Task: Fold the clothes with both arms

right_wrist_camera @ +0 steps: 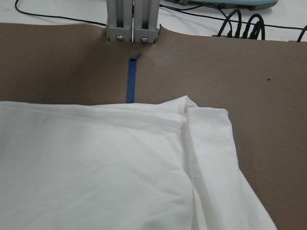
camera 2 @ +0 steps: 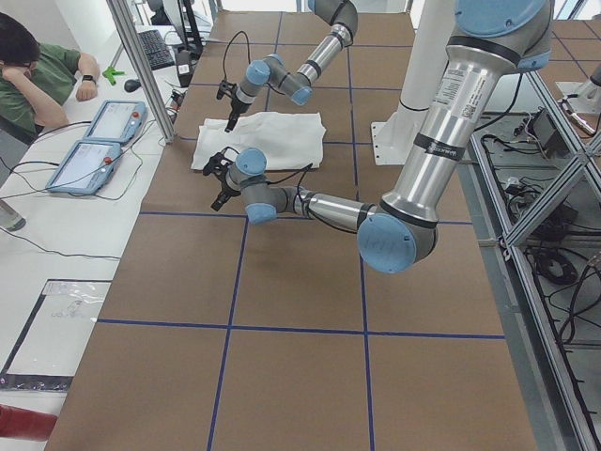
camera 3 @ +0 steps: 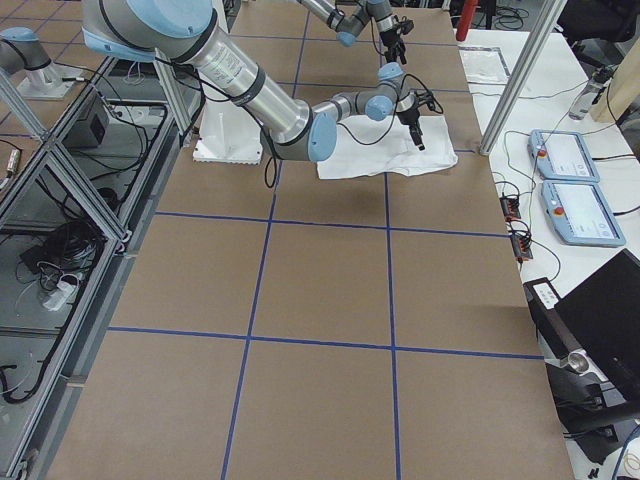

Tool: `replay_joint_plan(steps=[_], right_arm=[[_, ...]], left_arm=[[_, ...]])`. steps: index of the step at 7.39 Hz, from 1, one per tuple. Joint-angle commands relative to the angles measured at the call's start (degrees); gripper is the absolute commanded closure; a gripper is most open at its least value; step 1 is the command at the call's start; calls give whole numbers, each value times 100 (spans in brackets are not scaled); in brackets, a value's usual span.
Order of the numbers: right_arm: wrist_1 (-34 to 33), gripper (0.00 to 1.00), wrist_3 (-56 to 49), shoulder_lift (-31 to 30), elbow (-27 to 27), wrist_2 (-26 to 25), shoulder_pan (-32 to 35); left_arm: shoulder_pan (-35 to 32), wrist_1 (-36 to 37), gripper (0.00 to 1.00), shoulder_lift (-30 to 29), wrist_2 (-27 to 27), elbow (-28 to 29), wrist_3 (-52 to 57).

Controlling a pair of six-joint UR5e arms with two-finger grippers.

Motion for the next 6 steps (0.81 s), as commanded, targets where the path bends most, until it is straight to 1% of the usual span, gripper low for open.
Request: replay_joint_plan(steps=[1, 2, 3, 6], right_arm=[[-155, 1, -751, -57, 24, -9, 58], [-295, 1, -1024, -170, 111, 8, 119], [-288, 1, -1227, -354, 304, 26, 163], [-296, 1, -1107, -426, 314, 105, 146]], left_arm=[[49, -14, 0, -28, 0, 89, -66], [58, -49, 0, -28, 9, 124, -66], [75, -67, 0, -28, 9, 116, -75], [76, -67, 0, -28, 9, 125, -66]])
